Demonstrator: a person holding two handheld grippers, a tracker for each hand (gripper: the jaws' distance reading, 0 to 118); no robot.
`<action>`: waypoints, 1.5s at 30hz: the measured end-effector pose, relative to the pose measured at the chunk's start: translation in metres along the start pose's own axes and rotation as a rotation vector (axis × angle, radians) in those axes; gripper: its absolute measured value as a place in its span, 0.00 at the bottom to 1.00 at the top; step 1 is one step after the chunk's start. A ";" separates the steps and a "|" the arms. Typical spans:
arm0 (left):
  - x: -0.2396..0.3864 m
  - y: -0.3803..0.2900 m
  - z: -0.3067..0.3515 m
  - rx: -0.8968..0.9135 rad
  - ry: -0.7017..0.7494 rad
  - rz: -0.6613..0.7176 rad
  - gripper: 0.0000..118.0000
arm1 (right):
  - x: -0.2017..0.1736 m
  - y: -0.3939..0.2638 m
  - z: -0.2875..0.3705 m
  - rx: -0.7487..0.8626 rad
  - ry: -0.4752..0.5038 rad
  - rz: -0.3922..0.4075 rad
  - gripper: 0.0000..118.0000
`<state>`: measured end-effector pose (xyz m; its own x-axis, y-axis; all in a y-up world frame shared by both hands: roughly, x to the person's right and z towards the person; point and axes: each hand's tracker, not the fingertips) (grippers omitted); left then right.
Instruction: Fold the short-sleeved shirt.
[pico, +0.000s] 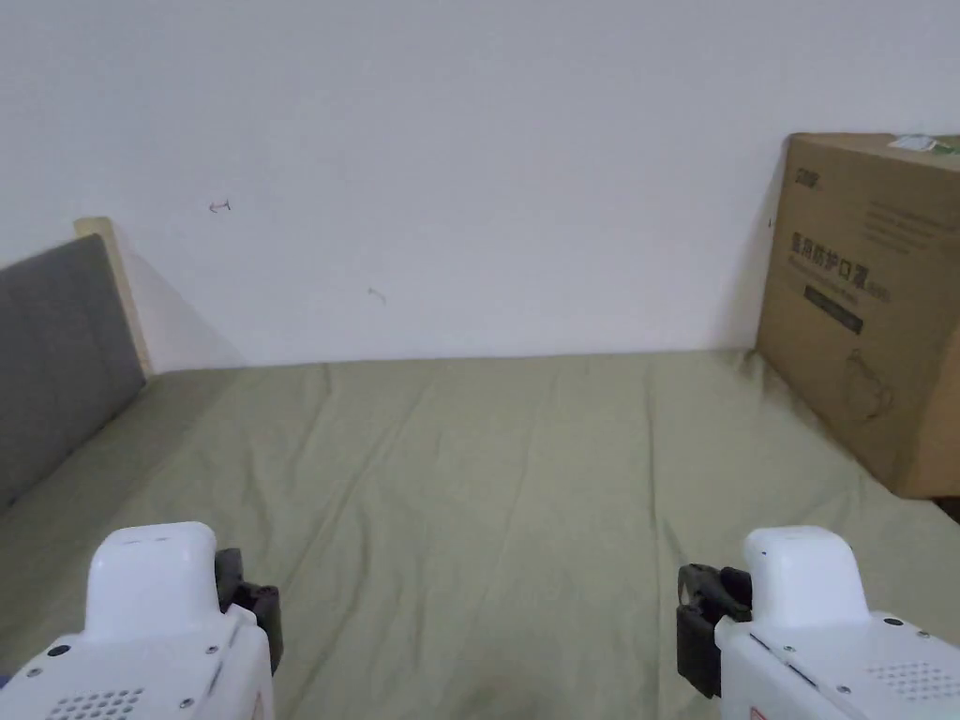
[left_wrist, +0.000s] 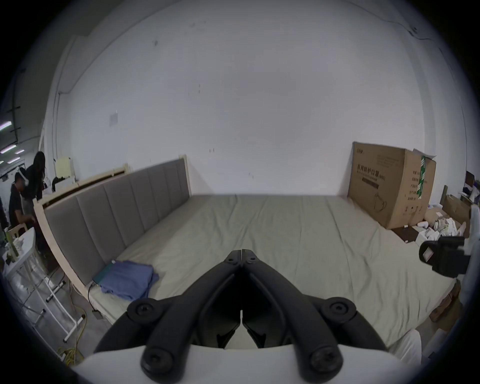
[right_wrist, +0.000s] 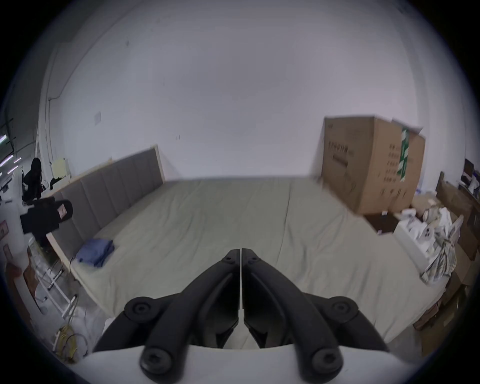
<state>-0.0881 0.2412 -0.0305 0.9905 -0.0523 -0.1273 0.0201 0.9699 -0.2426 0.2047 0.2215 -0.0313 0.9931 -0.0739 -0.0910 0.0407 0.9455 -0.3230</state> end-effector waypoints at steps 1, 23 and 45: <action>0.003 0.005 0.006 0.034 0.003 0.000 0.00 | -0.003 0.006 0.007 0.047 -0.007 0.015 0.01; 0.018 0.029 0.040 0.148 -0.064 0.003 0.97 | -0.036 0.027 0.046 0.210 -0.105 0.081 0.96; 0.021 0.025 0.035 0.143 -0.097 0.008 0.97 | -0.034 0.031 0.044 0.218 -0.134 0.058 1.00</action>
<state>-0.0623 0.2728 -0.0057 0.9990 -0.0281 -0.0336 0.0245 0.9945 -0.1019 0.1771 0.2670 0.0036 0.9996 0.0113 0.0265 -0.0083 0.9940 -0.1091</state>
